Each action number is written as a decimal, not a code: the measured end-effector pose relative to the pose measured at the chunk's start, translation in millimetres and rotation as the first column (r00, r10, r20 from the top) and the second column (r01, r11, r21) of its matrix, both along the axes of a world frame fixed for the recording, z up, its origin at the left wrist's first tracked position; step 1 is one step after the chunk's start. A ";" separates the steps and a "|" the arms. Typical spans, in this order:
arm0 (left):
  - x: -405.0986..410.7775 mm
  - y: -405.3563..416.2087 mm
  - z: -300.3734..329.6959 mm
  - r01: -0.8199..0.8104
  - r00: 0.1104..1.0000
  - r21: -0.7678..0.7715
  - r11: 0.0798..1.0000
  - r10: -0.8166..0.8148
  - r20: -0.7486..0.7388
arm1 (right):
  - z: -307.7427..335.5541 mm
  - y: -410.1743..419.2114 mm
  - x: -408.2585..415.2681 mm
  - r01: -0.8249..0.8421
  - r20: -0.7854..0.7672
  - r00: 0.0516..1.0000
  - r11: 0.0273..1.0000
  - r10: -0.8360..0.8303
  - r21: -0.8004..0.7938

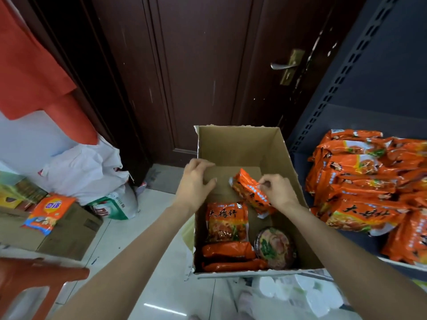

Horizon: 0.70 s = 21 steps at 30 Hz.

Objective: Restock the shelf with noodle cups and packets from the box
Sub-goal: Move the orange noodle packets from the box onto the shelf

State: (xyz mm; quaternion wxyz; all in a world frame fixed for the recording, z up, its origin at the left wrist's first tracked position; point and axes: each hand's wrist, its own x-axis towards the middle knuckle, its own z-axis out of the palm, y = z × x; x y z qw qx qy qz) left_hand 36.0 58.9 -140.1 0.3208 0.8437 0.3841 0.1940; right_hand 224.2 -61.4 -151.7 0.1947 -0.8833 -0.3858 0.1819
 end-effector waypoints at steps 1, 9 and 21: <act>10.9 -1.5 1.4 0.028 1.000 -0.013 1.000 -0.028 -0.004 | 1.0 -0.6 5.7 0.011 0.027 1.000 1.000 -0.010 -0.012; 86.7 -12.1 -46.8 0.031 0.954 -0.339 0.940 -0.129 -0.271 | -22.1 5.5 32.9 -0.002 -0.012 1.000 0.998 0.002 -0.069; 87.1 -11.2 -133.1 -0.161 0.907 -0.504 0.849 -0.073 -0.414 | -50.3 17.1 38.7 -0.034 -0.133 0.991 0.986 0.012 -0.162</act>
